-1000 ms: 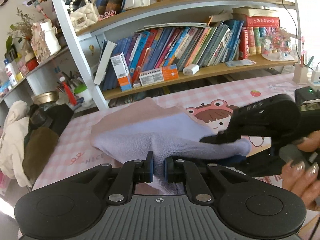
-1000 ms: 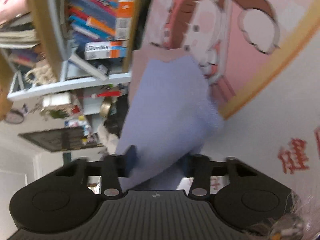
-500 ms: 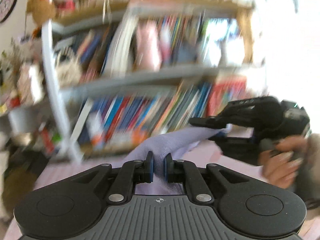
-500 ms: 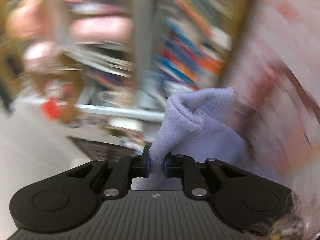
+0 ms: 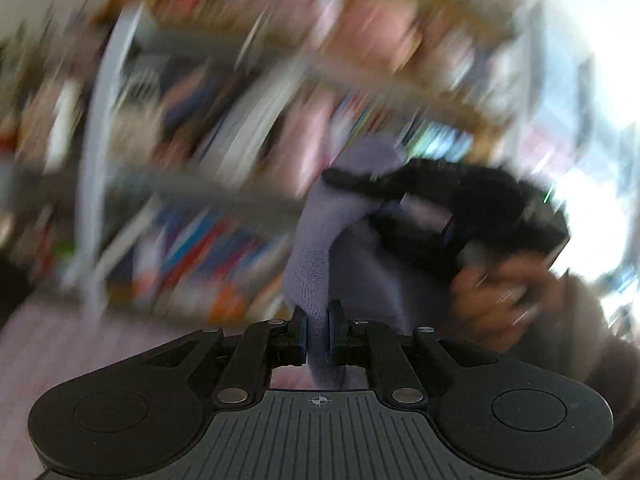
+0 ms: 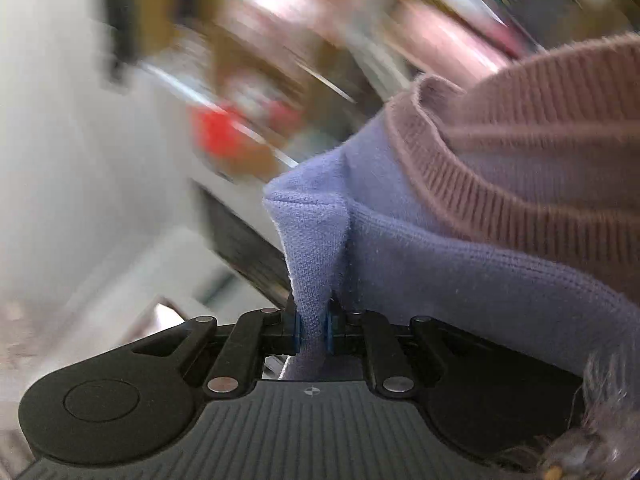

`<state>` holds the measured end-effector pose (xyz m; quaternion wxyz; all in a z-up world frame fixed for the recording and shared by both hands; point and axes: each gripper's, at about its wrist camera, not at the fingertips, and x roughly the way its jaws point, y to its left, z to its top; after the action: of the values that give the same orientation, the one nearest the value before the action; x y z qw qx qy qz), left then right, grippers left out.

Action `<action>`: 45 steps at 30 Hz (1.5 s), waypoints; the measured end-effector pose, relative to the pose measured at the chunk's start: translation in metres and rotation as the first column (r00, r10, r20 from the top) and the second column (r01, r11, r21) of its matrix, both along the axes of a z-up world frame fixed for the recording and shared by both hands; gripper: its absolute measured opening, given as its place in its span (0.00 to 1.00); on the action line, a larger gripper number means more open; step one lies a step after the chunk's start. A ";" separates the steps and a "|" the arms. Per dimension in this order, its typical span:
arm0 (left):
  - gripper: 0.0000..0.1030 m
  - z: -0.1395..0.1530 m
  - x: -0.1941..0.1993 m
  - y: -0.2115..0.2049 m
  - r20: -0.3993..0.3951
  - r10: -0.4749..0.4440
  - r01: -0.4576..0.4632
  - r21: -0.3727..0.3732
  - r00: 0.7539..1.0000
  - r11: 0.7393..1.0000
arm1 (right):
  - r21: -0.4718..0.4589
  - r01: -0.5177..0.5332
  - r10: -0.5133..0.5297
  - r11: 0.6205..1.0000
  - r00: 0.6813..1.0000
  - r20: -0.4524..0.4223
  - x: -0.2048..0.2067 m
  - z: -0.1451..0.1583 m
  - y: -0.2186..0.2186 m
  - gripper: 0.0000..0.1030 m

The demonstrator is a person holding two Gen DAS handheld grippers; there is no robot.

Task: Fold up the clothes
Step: 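Lift the sweater with both grippers and shake it open, then lay the sweater flat on the table with both grippers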

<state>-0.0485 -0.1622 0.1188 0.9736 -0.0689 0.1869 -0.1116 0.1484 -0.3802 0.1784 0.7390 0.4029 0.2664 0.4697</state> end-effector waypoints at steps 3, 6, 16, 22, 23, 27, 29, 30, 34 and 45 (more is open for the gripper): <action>0.09 -0.060 0.023 0.015 -0.211 0.064 -0.043 0.101 0.975 0.994 | -0.193 -0.007 -0.028 0.981 0.983 -0.181 0.010 -0.066 0.038 0.10; 0.09 -0.089 0.035 0.034 -0.306 0.117 -0.081 0.129 0.945 0.988 | -0.298 -0.025 -0.062 0.954 0.958 -0.279 0.013 -0.107 0.064 0.10; 0.11 -0.098 0.066 0.081 -0.331 0.183 -0.134 0.165 0.926 0.977 | -0.492 -0.020 -0.055 0.870 0.989 -0.136 0.015 -0.125 0.117 0.25; 0.13 -0.122 0.080 0.106 -0.395 0.259 -0.213 0.157 0.882 0.964 | -0.549 0.000 -0.081 0.836 0.989 -0.125 -0.012 -0.133 0.074 0.46; 0.16 -0.123 0.079 0.107 -0.397 0.270 -0.222 0.163 0.877 0.961 | -0.572 0.014 -0.105 0.820 0.986 -0.127 -0.018 -0.136 0.060 0.46; 0.17 -0.118 0.068 0.110 -0.384 0.300 -0.249 0.176 0.873 0.952 | -0.671 0.087 -0.248 0.737 0.957 -0.149 -0.036 -0.154 -0.004 0.46; 0.22 -0.111 0.061 0.110 -0.362 0.320 -0.269 0.185 0.876 0.945 | -0.690 0.120 -0.319 0.714 0.933 -0.168 -0.043 -0.161 -0.035 0.46; 0.24 -0.108 0.058 0.109 -0.354 0.323 -0.273 0.184 0.878 0.944 | -0.691 0.134 -0.348 0.710 0.920 -0.179 -0.047 -0.165 -0.048 0.46; 0.38 -0.101 0.047 0.098 -0.356 0.320 -0.269 0.185 0.878 0.945 | -0.666 0.183 -0.433 0.723 0.872 -0.231 -0.054 -0.177 -0.085 0.46; 0.52 -0.111 0.007 0.084 -0.408 0.416 -0.381 0.168 0.813 0.909 | -0.642 0.205 -0.469 0.739 0.840 -0.273 -0.005 -0.199 -0.111 0.15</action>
<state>-0.0419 -0.0782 0.0075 0.9104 -0.0915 0.3851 0.1204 0.1434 -0.4909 -0.0203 0.8259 0.2864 0.4704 0.1206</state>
